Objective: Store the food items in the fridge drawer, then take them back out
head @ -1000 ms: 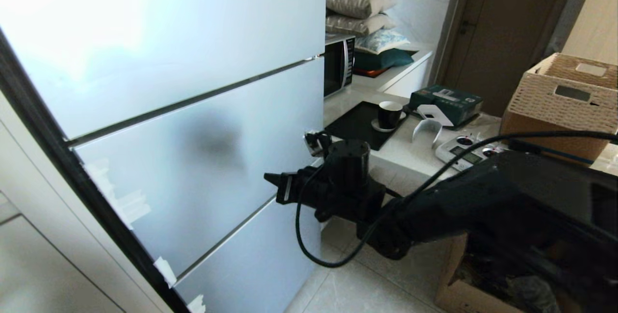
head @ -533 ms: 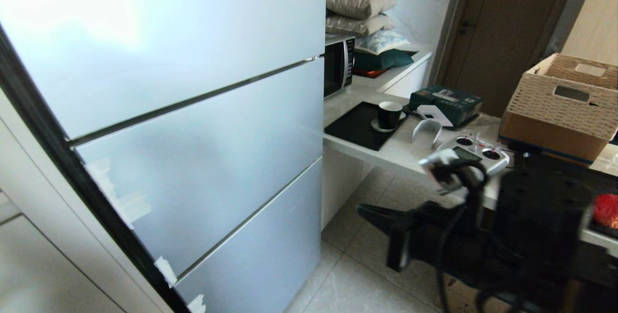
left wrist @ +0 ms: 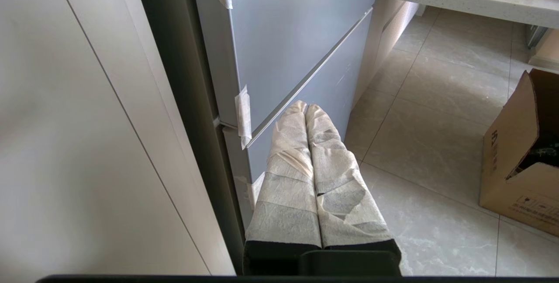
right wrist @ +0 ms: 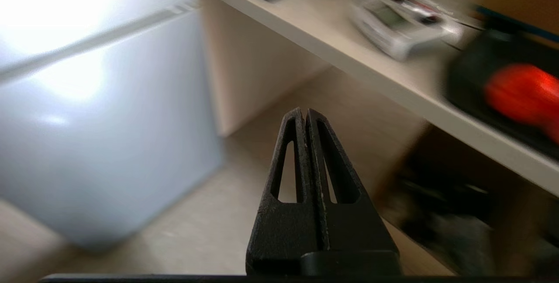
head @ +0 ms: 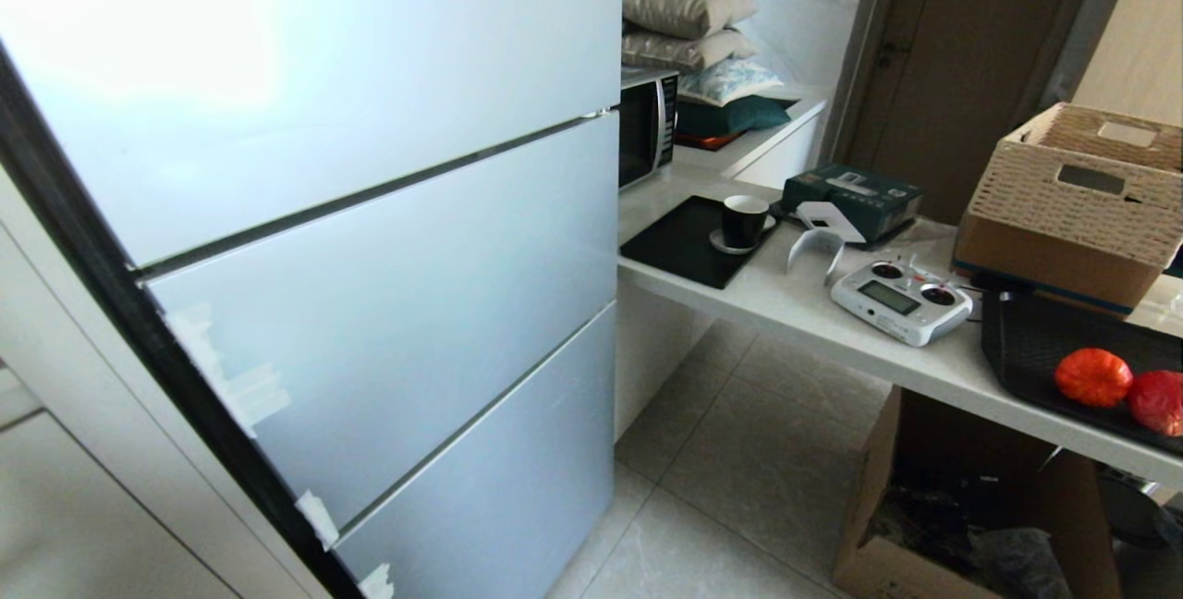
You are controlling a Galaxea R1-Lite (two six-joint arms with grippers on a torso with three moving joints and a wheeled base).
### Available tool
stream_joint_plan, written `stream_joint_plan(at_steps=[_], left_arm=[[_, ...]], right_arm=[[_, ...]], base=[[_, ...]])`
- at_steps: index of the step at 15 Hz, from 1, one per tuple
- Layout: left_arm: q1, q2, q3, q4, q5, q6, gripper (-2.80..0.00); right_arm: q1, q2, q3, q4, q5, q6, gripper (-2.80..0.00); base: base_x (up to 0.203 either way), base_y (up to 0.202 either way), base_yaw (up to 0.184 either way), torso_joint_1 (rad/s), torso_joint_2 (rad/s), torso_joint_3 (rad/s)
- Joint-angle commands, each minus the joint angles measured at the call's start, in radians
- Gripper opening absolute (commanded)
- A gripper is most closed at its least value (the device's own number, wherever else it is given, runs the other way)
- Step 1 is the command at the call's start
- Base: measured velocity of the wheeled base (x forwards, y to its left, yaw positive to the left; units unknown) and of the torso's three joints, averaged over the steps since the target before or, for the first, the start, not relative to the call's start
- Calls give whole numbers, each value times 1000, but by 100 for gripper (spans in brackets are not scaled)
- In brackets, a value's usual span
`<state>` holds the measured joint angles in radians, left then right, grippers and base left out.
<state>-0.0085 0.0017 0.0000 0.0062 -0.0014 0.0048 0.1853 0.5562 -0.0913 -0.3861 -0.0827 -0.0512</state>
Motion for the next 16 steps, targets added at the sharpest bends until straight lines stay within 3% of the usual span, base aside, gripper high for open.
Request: stream_joint_plan(at_steps=[1, 4, 6, 16], left_arm=[[0, 1, 0, 0, 0, 0, -280], [1, 1, 0, 0, 0, 0, -280], [-1, 1, 0, 0, 0, 0, -280], [-1, 1, 0, 0, 0, 0, -280]], right_arm=[[-88, -319, 48, 151, 18, -15, -280], [-149, -546, 73, 322, 77, -21, -280], [-178, -556, 91, 389, 107, -26, -280], [-179, -556, 91, 388, 83, 19, -280]], base=[[0, 0, 0, 0, 0, 0], [0, 0, 0, 0, 0, 0], [0, 0, 0, 0, 0, 0], [0, 0, 0, 0, 0, 0]])
